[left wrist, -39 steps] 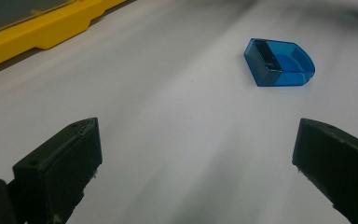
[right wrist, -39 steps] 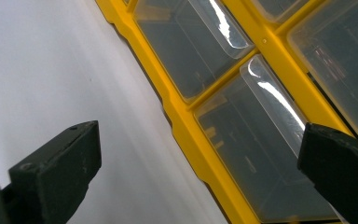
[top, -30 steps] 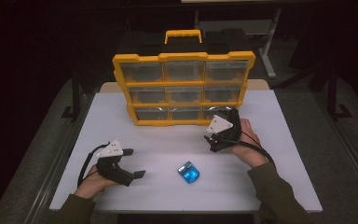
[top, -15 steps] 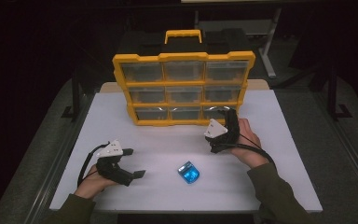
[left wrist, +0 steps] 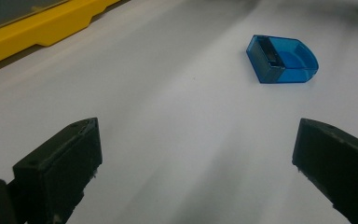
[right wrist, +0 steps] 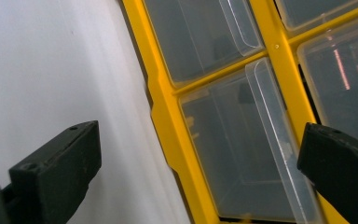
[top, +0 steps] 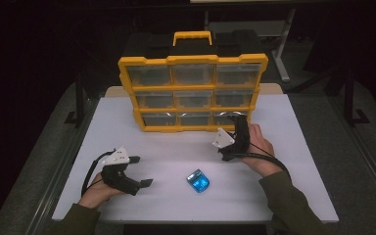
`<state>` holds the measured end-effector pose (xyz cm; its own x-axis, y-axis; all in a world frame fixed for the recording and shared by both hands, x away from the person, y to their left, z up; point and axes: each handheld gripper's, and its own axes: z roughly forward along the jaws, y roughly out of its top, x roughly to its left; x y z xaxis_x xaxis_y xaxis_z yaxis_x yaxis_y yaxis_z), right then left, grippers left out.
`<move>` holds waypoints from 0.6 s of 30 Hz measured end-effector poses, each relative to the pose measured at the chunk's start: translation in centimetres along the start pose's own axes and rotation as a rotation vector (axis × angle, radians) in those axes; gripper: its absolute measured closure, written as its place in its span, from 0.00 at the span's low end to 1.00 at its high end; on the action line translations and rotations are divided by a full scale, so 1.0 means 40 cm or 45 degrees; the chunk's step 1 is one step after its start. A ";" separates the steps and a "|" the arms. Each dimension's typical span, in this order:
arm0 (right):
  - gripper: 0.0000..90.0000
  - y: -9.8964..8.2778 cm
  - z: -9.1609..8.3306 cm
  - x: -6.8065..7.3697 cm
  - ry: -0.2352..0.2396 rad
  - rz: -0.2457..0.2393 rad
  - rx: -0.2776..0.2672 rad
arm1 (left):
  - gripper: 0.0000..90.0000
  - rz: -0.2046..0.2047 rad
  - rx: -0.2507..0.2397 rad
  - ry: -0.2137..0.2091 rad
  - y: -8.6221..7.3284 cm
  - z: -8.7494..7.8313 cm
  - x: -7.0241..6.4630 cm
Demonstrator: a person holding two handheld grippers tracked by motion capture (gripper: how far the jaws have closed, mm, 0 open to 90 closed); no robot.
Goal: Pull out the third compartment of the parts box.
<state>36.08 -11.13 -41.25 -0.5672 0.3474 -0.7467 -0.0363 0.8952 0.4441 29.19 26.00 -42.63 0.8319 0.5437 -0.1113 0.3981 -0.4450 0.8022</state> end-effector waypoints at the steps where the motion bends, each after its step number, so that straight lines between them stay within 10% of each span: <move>1: 0.00 0.001 0.000 0.000 -0.002 -0.014 0.002 | 0.01 0.000 0.001 -0.001 0.000 0.000 0.000; 18: 0.00 0.005 -0.001 0.010 -0.065 -0.123 0.025 | 0.01 0.004 0.003 0.001 0.000 0.001 -0.001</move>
<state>35.81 -10.83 -41.46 -0.5191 0.2728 -0.8100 -0.0724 0.9303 0.3597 29.18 25.95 -42.66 0.8328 0.5428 -0.1084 0.3965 -0.4485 0.8010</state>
